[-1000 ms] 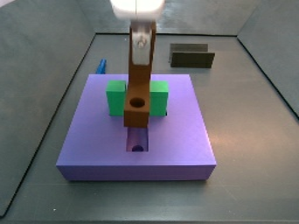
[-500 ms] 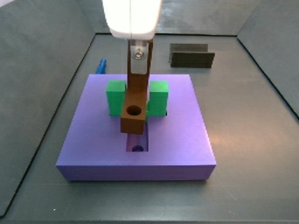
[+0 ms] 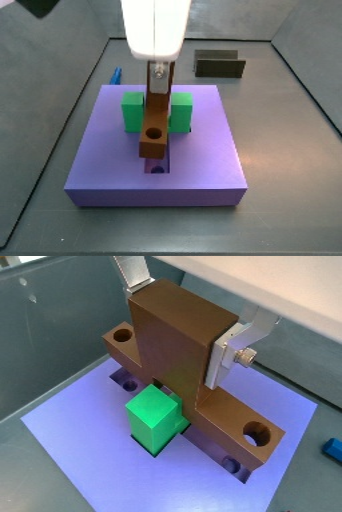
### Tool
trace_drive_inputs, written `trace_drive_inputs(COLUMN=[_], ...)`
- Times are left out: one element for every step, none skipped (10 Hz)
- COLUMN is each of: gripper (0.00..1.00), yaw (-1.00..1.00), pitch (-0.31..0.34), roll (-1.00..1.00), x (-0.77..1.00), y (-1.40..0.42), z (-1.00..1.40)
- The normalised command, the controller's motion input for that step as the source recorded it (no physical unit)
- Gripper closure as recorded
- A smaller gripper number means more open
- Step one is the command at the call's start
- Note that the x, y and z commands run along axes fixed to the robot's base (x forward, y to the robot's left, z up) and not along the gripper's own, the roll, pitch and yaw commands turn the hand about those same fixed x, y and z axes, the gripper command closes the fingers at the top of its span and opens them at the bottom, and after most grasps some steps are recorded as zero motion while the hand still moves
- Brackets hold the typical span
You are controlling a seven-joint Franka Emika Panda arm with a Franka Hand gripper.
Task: Pick up the brown object. Move up. Move to above the board. Insert the brown object.
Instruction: Insert the brown object.
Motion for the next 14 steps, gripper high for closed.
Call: trace_drive_inputs(gripper=[1.0,1.0,1.0,1.0,1.0,1.0,1.0,1.0,1.0,1.0,1.0,1.0,1.0,1.0], yaw=[0.07,0.1,0.06,0.0,0.0,0.0,0.0,0.0,0.01,0.02,0.04,0.09,0.1,0.14], pitch=[0.0,0.0,0.003,0.027,0.019,0.003,0.0,-0.011,-0.006,-0.003,0.0,0.0,0.0,-0.006], roll=[0.01,0.0,0.01,0.04,0.03,0.02,0.03,0.09,0.12,0.11,0.09,0.07,0.07,0.05], x=[0.12,0.23,0.22,0.07,0.0,0.0,0.0,-0.04,0.0,-0.02,-0.05,-0.03,0.0,0.0], y=[0.0,0.0,0.07,0.11,0.1,0.03,0.0,-0.22,-0.16,-0.08,0.0,0.0,0.0,0.0], z=[-0.11,-0.09,-0.05,-0.06,-0.03,-0.03,-0.09,-0.27,-0.31,-0.29,-0.22,-0.13,-0.15,-0.16])
